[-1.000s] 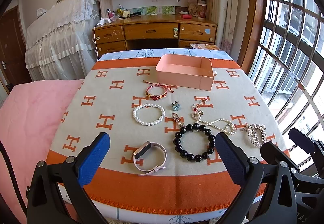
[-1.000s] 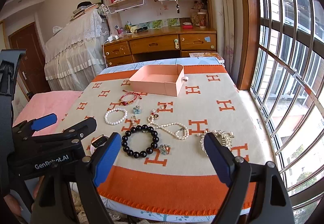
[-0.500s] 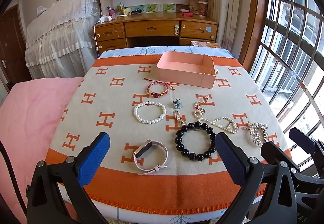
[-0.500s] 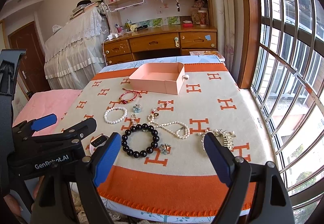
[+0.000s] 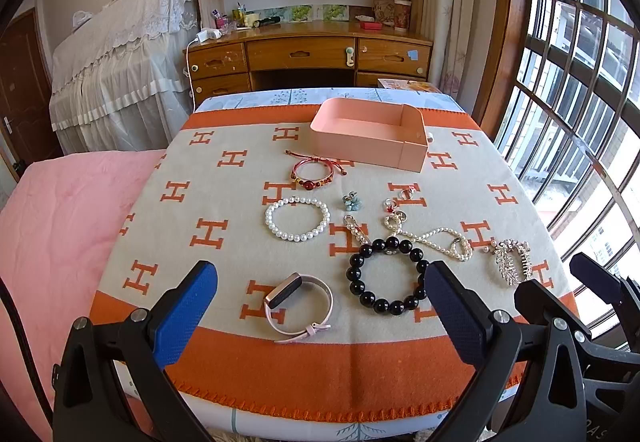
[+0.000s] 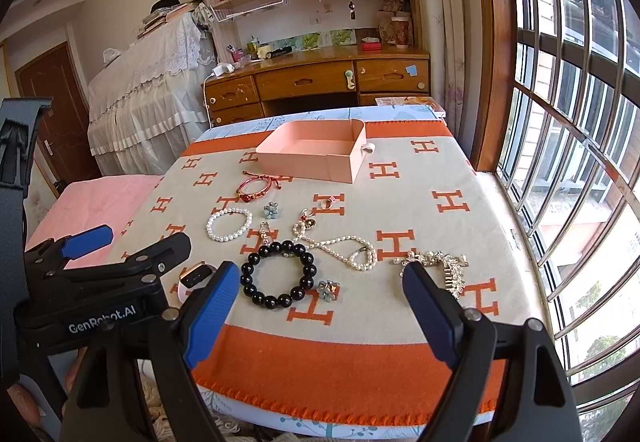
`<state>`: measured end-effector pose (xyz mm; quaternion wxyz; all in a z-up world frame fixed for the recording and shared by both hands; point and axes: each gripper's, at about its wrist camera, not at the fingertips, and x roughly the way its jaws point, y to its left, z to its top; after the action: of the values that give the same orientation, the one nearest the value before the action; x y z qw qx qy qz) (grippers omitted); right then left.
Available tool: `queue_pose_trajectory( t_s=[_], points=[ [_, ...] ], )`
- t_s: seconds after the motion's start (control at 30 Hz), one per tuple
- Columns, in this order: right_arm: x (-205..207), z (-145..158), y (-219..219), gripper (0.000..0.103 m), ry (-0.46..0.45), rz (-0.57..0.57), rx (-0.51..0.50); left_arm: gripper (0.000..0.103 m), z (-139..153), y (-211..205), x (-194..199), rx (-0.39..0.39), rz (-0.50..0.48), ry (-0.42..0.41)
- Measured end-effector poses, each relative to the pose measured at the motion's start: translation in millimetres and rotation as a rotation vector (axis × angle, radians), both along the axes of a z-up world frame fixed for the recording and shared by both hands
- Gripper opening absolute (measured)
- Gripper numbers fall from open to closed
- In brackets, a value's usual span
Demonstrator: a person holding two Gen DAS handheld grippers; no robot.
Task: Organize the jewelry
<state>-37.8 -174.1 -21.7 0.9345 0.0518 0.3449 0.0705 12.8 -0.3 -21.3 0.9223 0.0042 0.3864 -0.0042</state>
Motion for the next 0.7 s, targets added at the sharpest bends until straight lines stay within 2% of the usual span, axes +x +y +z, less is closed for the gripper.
queue_pose_trajectory(
  t_s=[0.7],
  points=[
    [0.3, -1.5, 2.6, 0.085, 0.012, 0.001, 0.004, 0.102, -1.7, 2.6, 0.4, 0.002, -0.002, 0.010]
  ],
)
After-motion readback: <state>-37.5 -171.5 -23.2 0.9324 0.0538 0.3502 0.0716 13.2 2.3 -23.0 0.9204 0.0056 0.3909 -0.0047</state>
